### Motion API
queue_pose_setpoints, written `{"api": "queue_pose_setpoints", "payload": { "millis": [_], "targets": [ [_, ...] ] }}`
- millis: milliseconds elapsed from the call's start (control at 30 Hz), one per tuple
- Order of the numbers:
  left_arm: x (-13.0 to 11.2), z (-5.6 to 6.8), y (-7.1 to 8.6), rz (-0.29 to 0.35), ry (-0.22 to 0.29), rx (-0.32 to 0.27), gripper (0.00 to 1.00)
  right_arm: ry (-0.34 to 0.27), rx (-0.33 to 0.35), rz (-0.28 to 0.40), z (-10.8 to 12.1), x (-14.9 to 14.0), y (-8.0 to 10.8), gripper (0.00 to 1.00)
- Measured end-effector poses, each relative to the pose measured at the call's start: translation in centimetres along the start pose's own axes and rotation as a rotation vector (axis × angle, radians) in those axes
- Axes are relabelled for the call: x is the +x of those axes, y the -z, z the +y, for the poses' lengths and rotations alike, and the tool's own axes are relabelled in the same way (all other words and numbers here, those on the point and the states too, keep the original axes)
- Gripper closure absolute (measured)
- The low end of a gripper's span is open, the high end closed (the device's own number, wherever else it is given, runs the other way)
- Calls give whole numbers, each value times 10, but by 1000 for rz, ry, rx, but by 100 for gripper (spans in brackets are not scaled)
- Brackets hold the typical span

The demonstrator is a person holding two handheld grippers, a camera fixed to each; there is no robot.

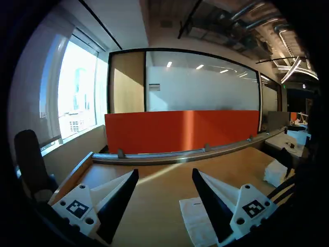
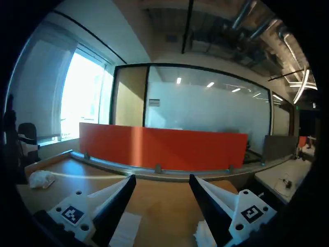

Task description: Fold towel

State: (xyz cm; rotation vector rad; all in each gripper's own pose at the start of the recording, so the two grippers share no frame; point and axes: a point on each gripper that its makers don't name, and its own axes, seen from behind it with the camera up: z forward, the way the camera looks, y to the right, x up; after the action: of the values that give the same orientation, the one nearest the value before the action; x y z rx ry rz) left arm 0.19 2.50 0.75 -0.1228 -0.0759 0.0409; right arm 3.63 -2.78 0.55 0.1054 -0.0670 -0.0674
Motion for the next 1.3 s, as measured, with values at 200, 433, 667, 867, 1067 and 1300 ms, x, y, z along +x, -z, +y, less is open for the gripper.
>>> {"api": "queue_pose_setpoints", "payload": {
  "millis": [200, 433, 667, 867, 1067, 1300],
  "targets": [
    [-3, 22, -1, -42, -48, -103, 3, 59, 83, -46, -16, -4, -5, 0],
    [-17, 38, -1, -98, -100, -184, 4, 123, 183, -117, -34, -20, -7, 0],
    [-44, 54, 2, -183, -120, -256, 3, 171, 303, -208, -55, -41, -2, 0],
    [-58, 61, 7, -226, -148, -302, 3, 207, 372, -262, -67, -56, 2, 0],
    [-73, 66, 6, -247, -166, -325, 4, 213, 400, -299, -74, -73, 4, 0],
    [-104, 73, 4, -285, -173, -333, 3, 209, 414, -341, -80, -103, 9, 0]
  ]
}}
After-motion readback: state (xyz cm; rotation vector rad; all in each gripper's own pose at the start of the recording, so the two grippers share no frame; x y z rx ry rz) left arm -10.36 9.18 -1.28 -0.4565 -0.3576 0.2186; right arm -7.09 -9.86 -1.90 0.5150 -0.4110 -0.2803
